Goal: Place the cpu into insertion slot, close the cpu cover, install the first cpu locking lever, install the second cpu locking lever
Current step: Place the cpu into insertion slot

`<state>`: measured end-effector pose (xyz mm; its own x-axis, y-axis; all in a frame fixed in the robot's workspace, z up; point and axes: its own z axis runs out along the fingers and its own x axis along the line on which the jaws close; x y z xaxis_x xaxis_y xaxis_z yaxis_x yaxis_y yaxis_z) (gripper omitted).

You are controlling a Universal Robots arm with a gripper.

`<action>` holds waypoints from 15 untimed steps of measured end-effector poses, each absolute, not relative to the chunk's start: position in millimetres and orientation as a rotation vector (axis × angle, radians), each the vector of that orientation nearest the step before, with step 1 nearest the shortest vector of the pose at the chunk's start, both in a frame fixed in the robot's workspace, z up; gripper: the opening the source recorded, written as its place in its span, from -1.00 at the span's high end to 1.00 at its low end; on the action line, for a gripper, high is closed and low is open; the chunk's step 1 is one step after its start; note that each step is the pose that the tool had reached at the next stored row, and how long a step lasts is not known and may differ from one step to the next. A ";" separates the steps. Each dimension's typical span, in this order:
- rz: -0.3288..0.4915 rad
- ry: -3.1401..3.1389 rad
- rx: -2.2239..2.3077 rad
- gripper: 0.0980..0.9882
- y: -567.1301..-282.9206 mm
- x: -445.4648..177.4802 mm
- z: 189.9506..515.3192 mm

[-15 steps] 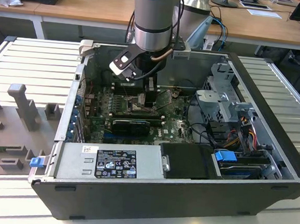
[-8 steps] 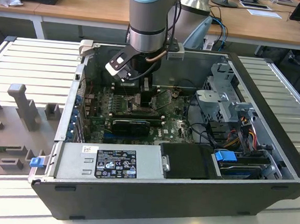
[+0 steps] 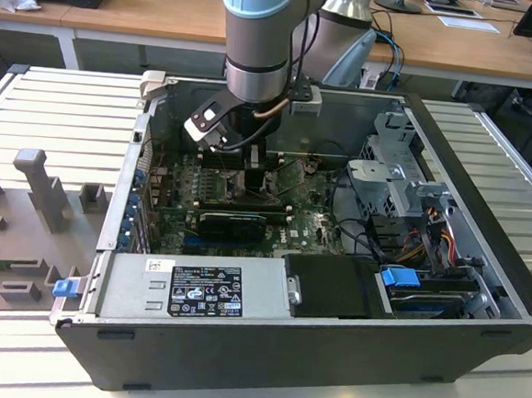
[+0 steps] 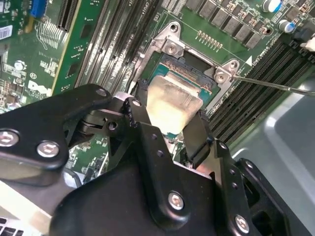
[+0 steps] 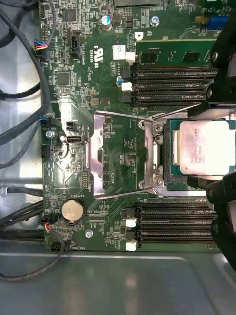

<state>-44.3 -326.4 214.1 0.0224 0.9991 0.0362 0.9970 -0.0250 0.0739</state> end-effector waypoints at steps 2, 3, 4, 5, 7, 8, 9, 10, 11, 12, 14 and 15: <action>0.121 2.180 2.221 0.02 -325.9 -44.3 212.0; 0.121 2.189 2.212 0.02 -325.7 -44.3 211.0; 0.121 2.201 2.201 0.02 -325.7 -44.4 209.7; 0.121 2.206 2.197 0.02 -325.5 -44.4 208.6; 0.121 2.207 2.196 0.02 -324.9 -44.6 206.2; 0.120 2.207 2.196 0.02 -324.3 -44.7 205.4; 0.121 2.207 2.195 0.02 -323.9 -44.7 204.7; 0.121 2.207 2.196 0.02 -323.4 -44.7 203.6; 0.121 2.207 2.195 0.02 -323.3 -44.7 202.7; 0.120 2.207 2.195 0.02 -323.2 -44.8 201.2; 0.120 2.207 2.195 0.02 -323.2 -44.9 200.4; 0.120 2.207 2.195 0.02 -323.2 -44.9 200.3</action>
